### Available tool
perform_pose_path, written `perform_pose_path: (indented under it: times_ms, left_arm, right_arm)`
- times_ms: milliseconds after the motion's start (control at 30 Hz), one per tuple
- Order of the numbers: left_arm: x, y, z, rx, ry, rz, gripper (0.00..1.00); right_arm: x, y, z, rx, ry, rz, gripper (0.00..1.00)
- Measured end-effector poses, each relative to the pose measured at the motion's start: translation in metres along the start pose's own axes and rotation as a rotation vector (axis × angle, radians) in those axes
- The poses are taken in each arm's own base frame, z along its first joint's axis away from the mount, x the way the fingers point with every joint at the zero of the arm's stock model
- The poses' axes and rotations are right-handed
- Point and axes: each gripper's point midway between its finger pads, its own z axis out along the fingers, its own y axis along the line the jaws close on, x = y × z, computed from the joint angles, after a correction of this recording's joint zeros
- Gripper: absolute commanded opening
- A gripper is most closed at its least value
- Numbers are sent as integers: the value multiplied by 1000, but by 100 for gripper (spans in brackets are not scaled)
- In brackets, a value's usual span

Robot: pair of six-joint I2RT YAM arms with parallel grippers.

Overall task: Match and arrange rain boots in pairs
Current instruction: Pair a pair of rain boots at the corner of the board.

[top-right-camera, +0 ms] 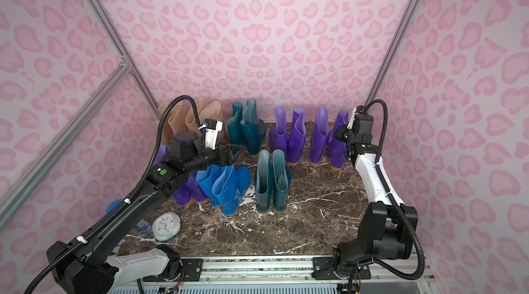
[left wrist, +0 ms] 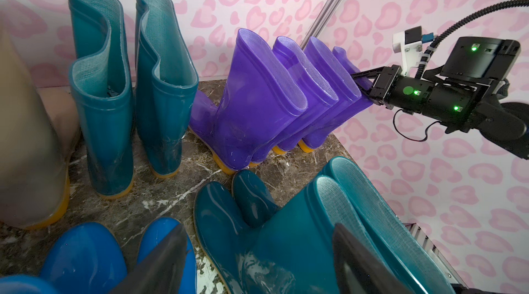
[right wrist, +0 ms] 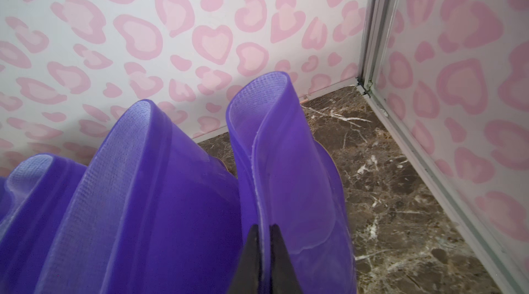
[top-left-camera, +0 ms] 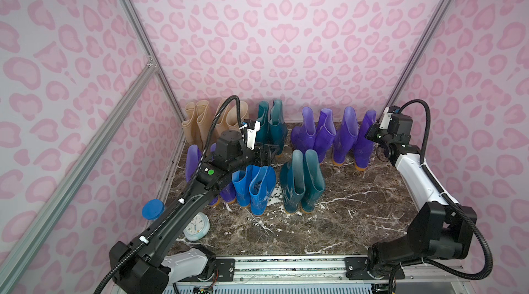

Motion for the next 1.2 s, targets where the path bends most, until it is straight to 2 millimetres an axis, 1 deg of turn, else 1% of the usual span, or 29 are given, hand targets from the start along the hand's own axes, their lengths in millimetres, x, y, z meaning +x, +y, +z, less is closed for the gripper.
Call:
perform_pose_path:
  times_ms: [200, 467, 633, 800, 833, 900, 933, 1000, 1033, 1067, 1133, 1200]
  left_arm:
    - [-2, -1, -2, 0, -6, 9, 81]
    - [-1, 1, -1, -10, -7, 8, 81]
    - [-1, 2, -1, -11, -5, 8, 81]
    - [-3, 1, -3, -9, -11, 10, 81]
    - [-3, 0, -4, -8, -14, 13, 81]
    - [-4, -1, -5, -6, -18, 16, 81]
    - [-5, -1, -6, -6, -20, 18, 81]
    - [-5, -1, -6, -6, -20, 19, 81]
    - [-5, -1, -6, -6, -20, 19, 81]
    - [-5, -1, -6, -6, -20, 19, 81]
    - [-5, -1, -6, -5, -19, 19, 81]
    - [-5, -1, -6, -6, -20, 20, 81]
  right_arm:
    - [-1, 12, 9, -84, -11, 88, 0]
    - [-7, 17, 14, -118, -20, 150, 0]
    - [-8, 13, 10, -130, -21, 200, 0]
    - [2, 6, 5, -148, -24, 272, 0]
    - [2, 6, 4, -152, -25, 284, 4]
    - [1, 3, 3, -154, -25, 307, 0]
    - [-1, 2, 3, -154, -27, 315, 2]
    - [-7, -2, 0, -145, -29, 332, 15]
    - [-11, -3, -1, -141, -30, 343, 16]
    - [-16, -4, -2, -140, -33, 344, 19]
    - [-25, -3, -4, -138, -39, 342, 29]
    - [-27, -1, -5, -139, -30, 330, 36]
